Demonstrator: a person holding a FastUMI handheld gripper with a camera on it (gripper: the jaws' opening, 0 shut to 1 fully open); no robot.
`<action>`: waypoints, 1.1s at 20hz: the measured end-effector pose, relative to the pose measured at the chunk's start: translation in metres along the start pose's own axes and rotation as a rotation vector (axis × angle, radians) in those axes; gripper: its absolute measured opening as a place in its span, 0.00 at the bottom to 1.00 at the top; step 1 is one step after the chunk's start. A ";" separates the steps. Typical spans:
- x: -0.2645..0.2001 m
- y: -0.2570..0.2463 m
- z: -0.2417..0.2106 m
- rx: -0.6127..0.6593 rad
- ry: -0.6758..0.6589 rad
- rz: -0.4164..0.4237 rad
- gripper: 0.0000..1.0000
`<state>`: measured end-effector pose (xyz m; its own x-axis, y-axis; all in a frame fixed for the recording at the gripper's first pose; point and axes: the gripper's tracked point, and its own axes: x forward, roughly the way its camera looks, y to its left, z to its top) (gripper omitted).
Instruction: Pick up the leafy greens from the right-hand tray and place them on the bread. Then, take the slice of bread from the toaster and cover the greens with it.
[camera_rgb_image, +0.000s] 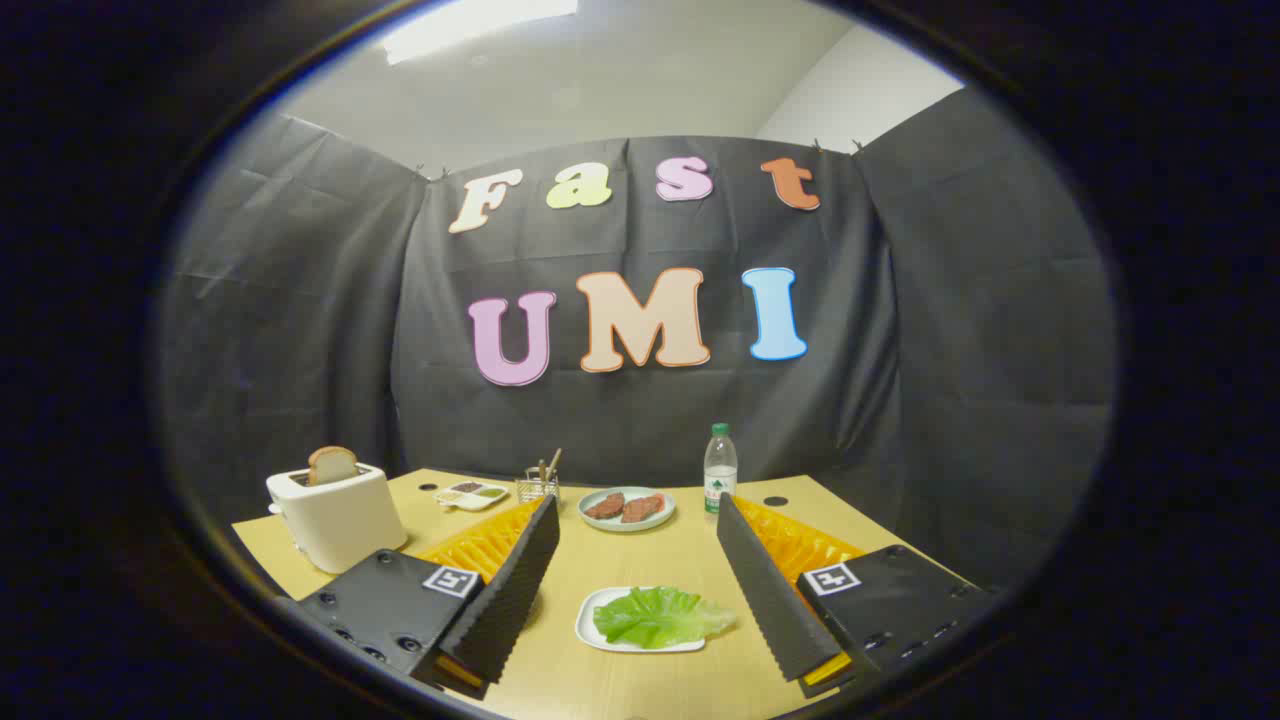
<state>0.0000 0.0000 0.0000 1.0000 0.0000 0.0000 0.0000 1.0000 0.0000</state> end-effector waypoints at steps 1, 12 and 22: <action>0.000 0.001 -0.003 -0.002 0.007 0.003 1.00; -0.001 0.003 -0.011 -0.010 0.030 0.018 1.00; -0.003 -0.003 -0.011 -0.002 0.030 0.011 1.00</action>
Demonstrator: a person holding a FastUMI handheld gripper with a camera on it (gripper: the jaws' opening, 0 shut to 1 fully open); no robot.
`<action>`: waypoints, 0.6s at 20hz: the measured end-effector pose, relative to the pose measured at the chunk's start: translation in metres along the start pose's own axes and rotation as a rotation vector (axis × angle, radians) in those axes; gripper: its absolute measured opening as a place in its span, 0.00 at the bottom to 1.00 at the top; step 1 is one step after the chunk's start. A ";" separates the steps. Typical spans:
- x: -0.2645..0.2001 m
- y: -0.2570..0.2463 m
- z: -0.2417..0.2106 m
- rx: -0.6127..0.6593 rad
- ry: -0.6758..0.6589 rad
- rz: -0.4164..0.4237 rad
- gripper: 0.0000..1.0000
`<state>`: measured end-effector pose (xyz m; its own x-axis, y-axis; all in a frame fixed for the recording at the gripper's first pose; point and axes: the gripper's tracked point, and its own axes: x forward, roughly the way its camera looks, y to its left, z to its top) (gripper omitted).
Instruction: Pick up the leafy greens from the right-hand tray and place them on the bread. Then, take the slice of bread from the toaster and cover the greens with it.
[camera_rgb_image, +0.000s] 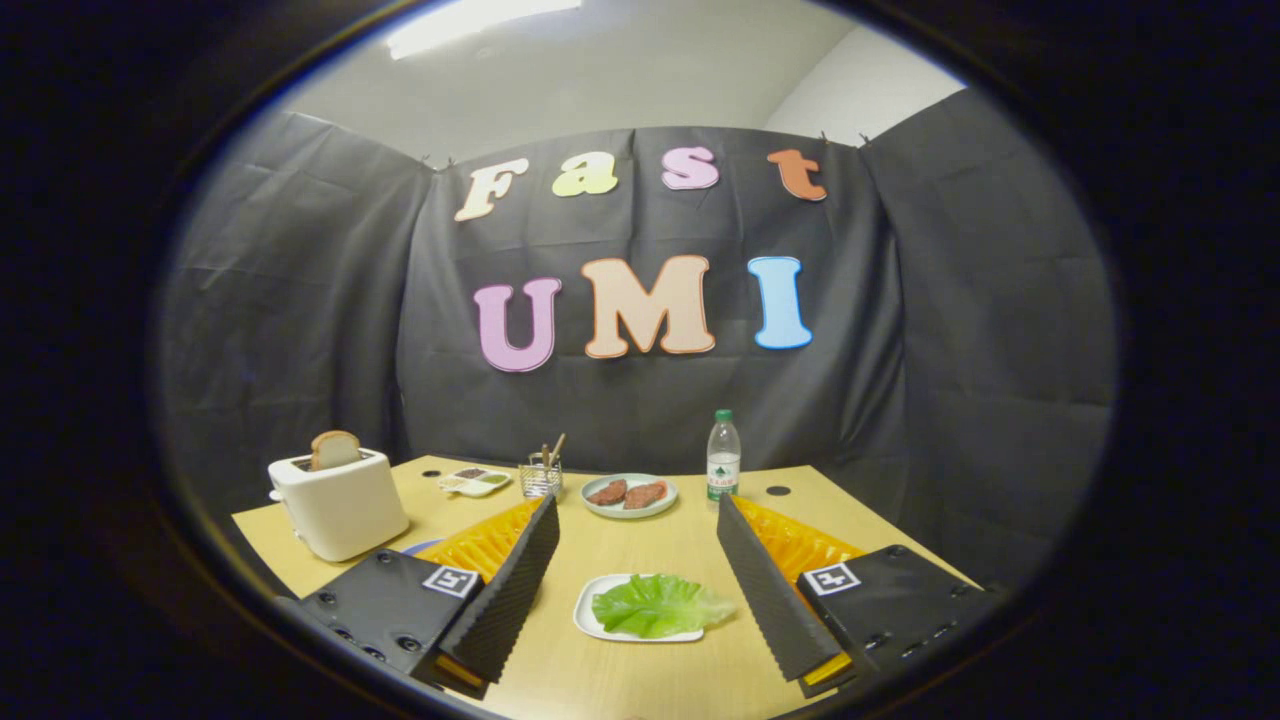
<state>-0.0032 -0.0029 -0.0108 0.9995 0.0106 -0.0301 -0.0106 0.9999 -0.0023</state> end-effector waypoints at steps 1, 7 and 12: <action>0.001 0.000 -0.001 0.002 0.002 -0.002 1.00; 0.003 -0.003 -0.007 -0.006 0.020 -0.014 1.00; 0.001 -0.007 -0.005 0.000 0.015 -0.017 1.00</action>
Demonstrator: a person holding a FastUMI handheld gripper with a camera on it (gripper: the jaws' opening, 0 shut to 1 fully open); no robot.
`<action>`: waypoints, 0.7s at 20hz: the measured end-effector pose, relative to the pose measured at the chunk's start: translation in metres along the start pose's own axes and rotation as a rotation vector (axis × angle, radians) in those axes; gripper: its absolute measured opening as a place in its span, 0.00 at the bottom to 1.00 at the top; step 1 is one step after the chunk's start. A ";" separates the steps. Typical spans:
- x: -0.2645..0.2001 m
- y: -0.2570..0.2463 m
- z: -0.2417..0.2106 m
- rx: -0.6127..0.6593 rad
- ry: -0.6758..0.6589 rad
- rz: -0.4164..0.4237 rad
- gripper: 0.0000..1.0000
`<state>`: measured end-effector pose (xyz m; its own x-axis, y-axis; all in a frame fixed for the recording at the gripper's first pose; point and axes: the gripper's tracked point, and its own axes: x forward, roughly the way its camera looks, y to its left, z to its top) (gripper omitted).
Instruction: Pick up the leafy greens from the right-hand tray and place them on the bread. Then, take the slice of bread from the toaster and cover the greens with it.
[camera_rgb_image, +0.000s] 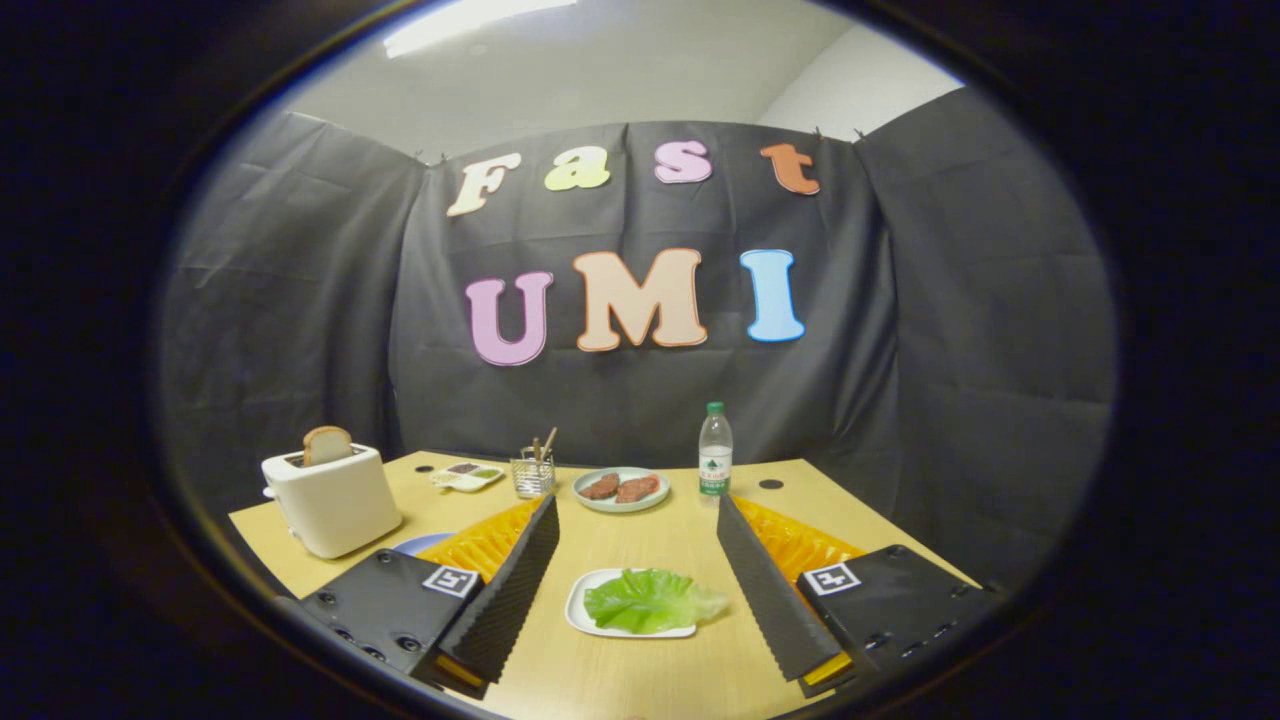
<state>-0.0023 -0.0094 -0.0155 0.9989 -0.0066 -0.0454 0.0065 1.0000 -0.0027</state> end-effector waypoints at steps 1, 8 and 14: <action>0.000 -0.001 0.000 0.001 0.000 -0.001 1.00; -0.001 -0.005 -0.001 0.007 0.004 -0.010 1.00; 0.001 -0.007 -0.008 0.011 0.022 -0.009 1.00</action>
<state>-0.0014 -0.0161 -0.0231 0.9976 -0.0158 -0.0679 0.0164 0.9998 0.0078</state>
